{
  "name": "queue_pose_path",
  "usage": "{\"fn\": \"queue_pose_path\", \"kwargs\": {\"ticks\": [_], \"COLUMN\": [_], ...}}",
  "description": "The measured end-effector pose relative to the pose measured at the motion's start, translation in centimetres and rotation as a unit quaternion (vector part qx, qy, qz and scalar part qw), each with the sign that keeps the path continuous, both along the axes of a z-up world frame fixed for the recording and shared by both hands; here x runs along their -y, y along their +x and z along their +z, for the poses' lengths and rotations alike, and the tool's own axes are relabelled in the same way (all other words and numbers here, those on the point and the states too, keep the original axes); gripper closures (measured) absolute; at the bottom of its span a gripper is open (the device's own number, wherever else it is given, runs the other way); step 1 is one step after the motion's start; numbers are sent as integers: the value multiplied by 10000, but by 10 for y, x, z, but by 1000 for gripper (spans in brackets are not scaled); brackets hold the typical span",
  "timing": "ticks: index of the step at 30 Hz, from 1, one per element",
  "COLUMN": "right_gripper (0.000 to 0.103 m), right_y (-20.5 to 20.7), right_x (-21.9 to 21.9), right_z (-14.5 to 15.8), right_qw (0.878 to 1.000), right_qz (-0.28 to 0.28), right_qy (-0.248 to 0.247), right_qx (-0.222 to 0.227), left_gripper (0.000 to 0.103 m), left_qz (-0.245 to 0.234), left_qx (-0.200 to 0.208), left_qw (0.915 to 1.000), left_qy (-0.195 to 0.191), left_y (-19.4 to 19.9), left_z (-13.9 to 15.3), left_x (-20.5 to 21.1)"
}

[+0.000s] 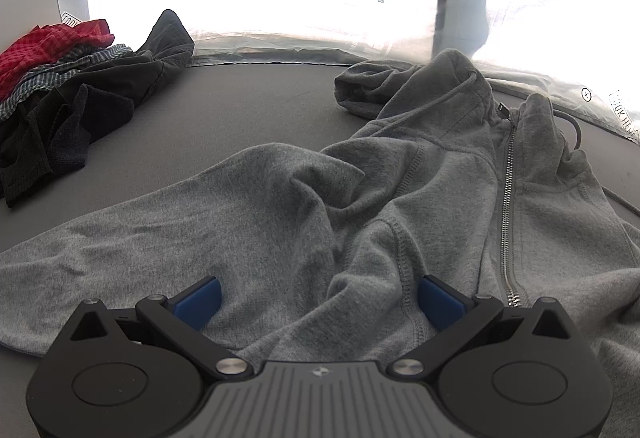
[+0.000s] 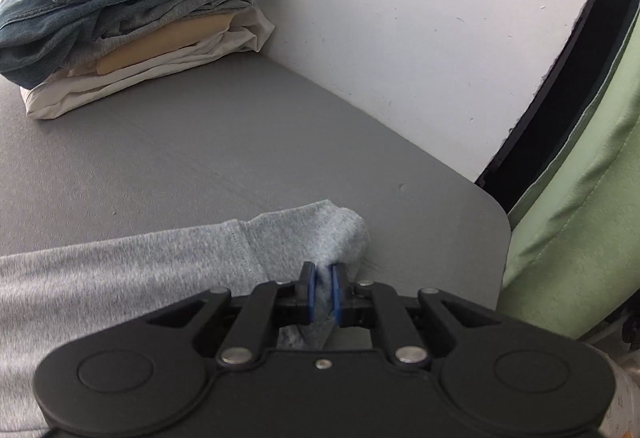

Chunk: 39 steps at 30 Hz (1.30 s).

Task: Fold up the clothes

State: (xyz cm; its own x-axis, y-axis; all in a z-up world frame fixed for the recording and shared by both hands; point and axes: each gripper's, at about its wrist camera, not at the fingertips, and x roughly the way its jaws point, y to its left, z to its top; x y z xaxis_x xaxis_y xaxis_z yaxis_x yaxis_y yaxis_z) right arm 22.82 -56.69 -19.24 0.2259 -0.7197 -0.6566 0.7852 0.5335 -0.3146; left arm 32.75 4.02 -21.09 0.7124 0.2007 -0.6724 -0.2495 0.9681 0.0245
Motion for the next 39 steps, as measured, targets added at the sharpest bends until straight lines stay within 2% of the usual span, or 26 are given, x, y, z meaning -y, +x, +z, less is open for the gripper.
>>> {"fn": "queue_pose_path", "kwargs": {"ticks": [1, 2, 3, 4, 8, 12, 14, 16, 18, 21, 28, 29, 33, 36, 37, 38, 39], "right_gripper": [89, 76, 58, 51, 50, 48, 49, 57, 83, 93, 92, 90, 62, 60, 62, 72, 93], "right_y": [1, 0, -1, -3, -14, -20, -23, -24, -22, -16, -20, -18, -21, -24, -22, -21, -19], "right_x": [-1, 0, 1, 4, 20, 34, 39, 42, 45, 41, 41, 41, 42, 46, 47, 46, 45], "right_z": [0, 3, 5, 8, 15, 9, 7, 7, 8, 12, 7, 8, 11, 12, 10, 9, 9], "right_qw": [9999, 9999, 9999, 9999, 9977, 9928, 9894, 9870, 9857, 9910, 9960, 9965, 9960, 9938, 9941, 9948, 9953], "right_qz": [111, 48, -19, -122, -376, -559, -647, -576, -461, -277, -324, -329, -575, -637, -541, -386, -236], "right_qy": [-36, -63, -88, -93, 299, 722, 856, 990, 1081, 872, 556, 519, 466, 649, 742, 745, 743], "right_qx": [-76, -74, -66, 3, 483, 778, 982, 1131, 1207, 972, 622, 562, 493, 639, 584, 583, 577], "left_gripper": [0, 0, 0, 0, 0, 0, 0, 0, 0, 0, 0, 0, 0, 0, 0, 0, 0], "left_qz": [7, 15, 24, 32, 45, 39, 34, 31, 30, 32, 44, 51, 72, 78, 78, 77, 76], "left_qx": [-11, -23, -35, -48, -44, 11, 48, 75, 91, 93, 39, 13, -64, -39, -27, -13, 1], "left_qw": [10000, 10000, 10000, 10000, 10000, 10000, 10000, 10000, 10000, 10000, 10000, 10000, 9999, 10000, 10000, 10000, 10000], "left_qy": [-3, -7, -11, -16, -23, -16, -8, -3, 1, 3, -5, -12, -38, -30, -27, -24, -20], "left_y": [0, 0, 1, 1, 0, -1, -2, -2, -3, -3, -1, -1, 1, 0, 0, 0, -1], "left_z": [0, 1, 1, 1, 1, 0, -1, -1, -2, -2, 0, 0, 2, 1, 1, 0, 0], "left_x": [0, 0, 0, 0, 0, 0, 0, 0, 0, 1, 0, 0, -1, 0, 0, 0, 0]}}
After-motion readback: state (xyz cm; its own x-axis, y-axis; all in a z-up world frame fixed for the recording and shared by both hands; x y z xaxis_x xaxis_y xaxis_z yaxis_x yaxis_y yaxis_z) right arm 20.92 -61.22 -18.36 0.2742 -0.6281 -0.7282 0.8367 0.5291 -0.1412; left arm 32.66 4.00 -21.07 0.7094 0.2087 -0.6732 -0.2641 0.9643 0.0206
